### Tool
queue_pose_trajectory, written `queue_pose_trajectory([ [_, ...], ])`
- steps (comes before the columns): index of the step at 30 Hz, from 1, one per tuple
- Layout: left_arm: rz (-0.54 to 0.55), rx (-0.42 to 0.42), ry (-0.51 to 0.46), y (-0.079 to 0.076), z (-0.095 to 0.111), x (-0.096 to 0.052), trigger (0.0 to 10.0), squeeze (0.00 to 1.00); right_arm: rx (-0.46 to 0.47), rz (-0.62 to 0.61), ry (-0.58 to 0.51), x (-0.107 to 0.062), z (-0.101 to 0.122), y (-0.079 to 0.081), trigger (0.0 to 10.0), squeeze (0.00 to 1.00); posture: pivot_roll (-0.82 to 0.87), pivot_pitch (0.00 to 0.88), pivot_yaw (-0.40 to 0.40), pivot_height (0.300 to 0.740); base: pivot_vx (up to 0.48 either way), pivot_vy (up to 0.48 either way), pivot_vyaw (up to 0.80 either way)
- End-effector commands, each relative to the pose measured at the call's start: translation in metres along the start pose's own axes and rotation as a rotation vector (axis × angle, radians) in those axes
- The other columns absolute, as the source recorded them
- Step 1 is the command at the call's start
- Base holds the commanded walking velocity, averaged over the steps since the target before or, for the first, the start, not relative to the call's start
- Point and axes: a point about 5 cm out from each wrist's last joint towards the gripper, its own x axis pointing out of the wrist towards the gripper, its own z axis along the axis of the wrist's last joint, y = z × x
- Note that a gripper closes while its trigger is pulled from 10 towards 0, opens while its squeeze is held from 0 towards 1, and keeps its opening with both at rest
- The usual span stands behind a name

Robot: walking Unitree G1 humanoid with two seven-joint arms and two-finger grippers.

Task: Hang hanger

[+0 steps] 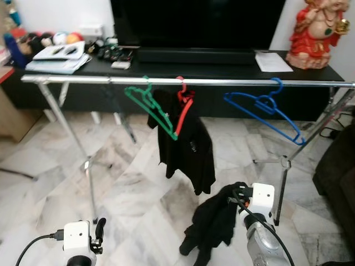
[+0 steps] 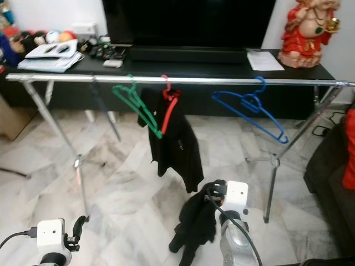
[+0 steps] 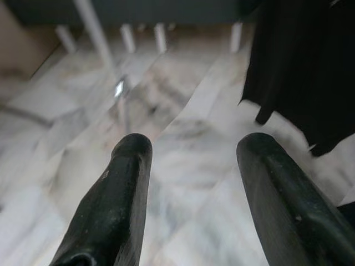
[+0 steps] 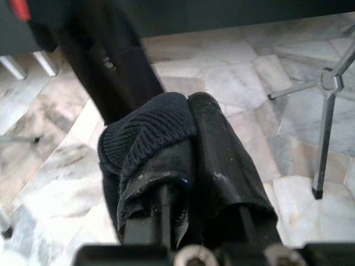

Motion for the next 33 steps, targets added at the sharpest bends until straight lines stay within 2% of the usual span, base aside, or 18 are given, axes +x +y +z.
queue_pose_trajectory([
  [1,-0.01,-0.01,0.008,-0.006,-0.001,-0.001,10.0,0.0,-0.008,-0.03,-0.005,-0.002,0.0,-0.01,10.0,0.0,0.05,0.14,-0.025,0.74,0.371,0.0,0.0],
  [19,0.027,-0.019,-0.011,-0.003,0.003,-0.006,10.0,0.0,-0.022,-0.041,0.039,-0.003,-0.008,-0.017,10.0,0.0,0.07,0.155,-0.04,0.74,0.368,0.0,0.0],
  [25,0.069,0.028,-0.037,0.003,0.008,-0.006,10.0,0.0,-0.026,-0.02,0.068,-0.003,-0.012,-0.017,10.0,0.0,0.08,0.162,-0.044,0.74,0.0,0.0,0.0],
  [33,0.079,0.026,-0.048,0.003,0.011,-0.006,10.0,0.0,-0.048,-0.002,0.104,-0.003,-0.018,-0.019,10.0,0.0,0.07,0.166,-0.044,0.74,0.0,0.0,0.0],
])
